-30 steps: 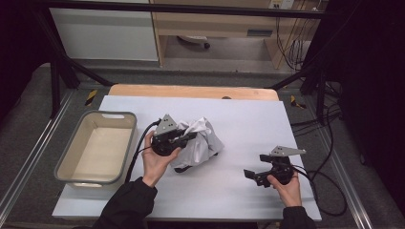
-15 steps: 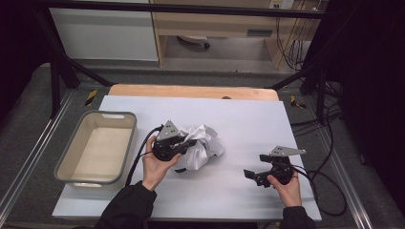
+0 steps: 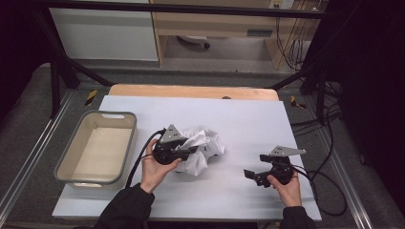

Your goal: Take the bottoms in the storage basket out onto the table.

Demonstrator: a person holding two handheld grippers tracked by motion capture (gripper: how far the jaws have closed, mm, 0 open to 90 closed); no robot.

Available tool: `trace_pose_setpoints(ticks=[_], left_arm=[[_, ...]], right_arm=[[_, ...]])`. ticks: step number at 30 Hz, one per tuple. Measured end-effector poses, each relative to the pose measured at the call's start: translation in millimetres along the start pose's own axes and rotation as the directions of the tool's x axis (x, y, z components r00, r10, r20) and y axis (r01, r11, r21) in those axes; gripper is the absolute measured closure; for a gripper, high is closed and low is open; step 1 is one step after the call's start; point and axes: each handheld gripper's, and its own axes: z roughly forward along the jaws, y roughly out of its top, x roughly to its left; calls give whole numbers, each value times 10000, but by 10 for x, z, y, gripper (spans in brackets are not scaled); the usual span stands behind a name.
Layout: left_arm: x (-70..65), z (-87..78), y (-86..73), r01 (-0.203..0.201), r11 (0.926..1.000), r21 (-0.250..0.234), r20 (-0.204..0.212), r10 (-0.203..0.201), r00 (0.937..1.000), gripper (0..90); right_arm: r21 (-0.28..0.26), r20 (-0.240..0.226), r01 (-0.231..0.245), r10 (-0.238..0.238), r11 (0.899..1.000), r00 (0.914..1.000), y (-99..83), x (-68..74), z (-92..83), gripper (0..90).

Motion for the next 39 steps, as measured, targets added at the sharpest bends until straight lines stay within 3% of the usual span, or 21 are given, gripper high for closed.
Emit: trace_pose_setpoints(ticks=[4,17,28,39], left_arm=[[8,15,-9,38,9994,330,-56,-36,10000,488],[24,-17,26,173,9970,751,-25,-171,9999,228],[44,-104,83,115,9961,873,-93,-107,9999,126],[89,-268,101,126,9921,1249,-483,-66,9988,73]], right_arm=[[13,-3,-14,14,10000,10000,0,2,1,7],[4,-10,-22,22,10000,10000,1,3,0,7],[-16,-17,-52,52,10000,10000,3,5,-4,7],[-47,-19,-78,78,10000,10000,5,4,-10,7]])
